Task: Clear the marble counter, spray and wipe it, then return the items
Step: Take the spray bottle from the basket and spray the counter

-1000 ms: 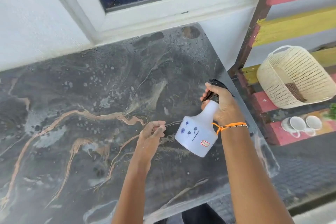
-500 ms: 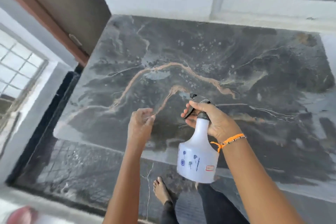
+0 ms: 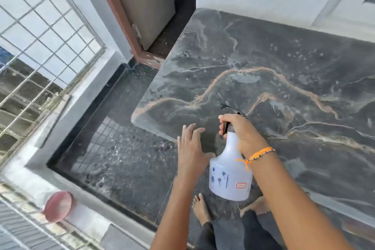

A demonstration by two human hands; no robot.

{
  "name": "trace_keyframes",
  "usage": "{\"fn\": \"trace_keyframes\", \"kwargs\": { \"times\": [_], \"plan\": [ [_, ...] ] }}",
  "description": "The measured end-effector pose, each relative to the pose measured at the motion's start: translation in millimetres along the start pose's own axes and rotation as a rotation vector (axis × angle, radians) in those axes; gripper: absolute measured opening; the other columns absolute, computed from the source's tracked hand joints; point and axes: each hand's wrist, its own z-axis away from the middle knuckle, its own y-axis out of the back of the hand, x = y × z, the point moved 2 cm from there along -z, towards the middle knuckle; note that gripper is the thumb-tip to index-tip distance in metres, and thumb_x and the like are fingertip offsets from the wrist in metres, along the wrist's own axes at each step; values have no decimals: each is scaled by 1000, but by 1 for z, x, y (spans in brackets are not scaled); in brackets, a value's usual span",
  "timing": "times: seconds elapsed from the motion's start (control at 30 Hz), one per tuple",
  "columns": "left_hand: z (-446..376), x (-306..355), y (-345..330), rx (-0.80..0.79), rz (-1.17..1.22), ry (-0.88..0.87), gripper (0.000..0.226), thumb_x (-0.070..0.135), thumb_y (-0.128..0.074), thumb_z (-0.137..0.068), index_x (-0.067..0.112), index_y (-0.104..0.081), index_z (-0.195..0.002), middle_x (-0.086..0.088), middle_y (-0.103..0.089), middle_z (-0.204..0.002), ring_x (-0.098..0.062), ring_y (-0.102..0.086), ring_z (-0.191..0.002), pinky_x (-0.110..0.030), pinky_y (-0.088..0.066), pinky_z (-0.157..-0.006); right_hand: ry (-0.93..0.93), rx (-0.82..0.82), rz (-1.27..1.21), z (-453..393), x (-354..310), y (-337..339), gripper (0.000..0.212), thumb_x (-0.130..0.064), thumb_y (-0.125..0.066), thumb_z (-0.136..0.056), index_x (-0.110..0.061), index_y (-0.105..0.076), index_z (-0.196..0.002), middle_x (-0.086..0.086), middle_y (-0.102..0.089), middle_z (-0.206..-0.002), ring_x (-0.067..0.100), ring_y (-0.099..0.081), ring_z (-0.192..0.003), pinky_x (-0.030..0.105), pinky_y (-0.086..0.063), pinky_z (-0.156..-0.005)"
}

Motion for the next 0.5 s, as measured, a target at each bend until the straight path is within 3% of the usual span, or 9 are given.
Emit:
{"fn": "trace_keyframes", "kwargs": {
  "times": [0.07,0.17,0.23,0.3,0.5],
  "plan": [
    [-2,9,-17,-79,-74,-92,69,17,-68,-79,20,-33,-138,-1,-18,-153,-24,3,-146,-45,0,-117,-25,6,-84,5,0,18,22,-15,-55,-87,-11,-53,-66,1,-55,-48,11,-55,-41,15,-36,-34],
    [-5,28,-41,-172,-177,-226,72,12,-60,-82,20,-24,-144,-2,-11,-156,-27,9,-146,-49,6,-116,-37,72,-223,17,6,58,15,-10,-57,-87,-7,-58,-72,4,-64,-52,16,-62,-56,15,-41,-36],
    [-5,39,-55,-225,-217,-283,77,20,-61,-84,20,-16,-147,-2,-8,-157,-28,11,-145,-50,8,-115,-36,138,-298,27,13,88,15,-9,-57,-88,-5,-59,-74,6,-66,-57,18,-61,-65,16,-43,-38],
    [-2,50,-67,-266,-234,-328,83,27,-60,-87,17,-6,-149,-2,-4,-158,-27,11,-145,-50,9,-115,-17,221,-352,35,22,115,19,-10,-54,-89,-3,-58,-71,6,-65,-55,15,-60,-59,15,-42,-37],
    [7,61,-79,-237,-290,-348,88,17,-57,-88,17,7,-148,0,1,-159,-25,13,-145,-48,13,-114,75,474,-399,44,39,160,22,-9,-51,-89,-10,-51,-66,-3,-53,-40,8,-51,-37,14,-35,-35]
  ]
}}
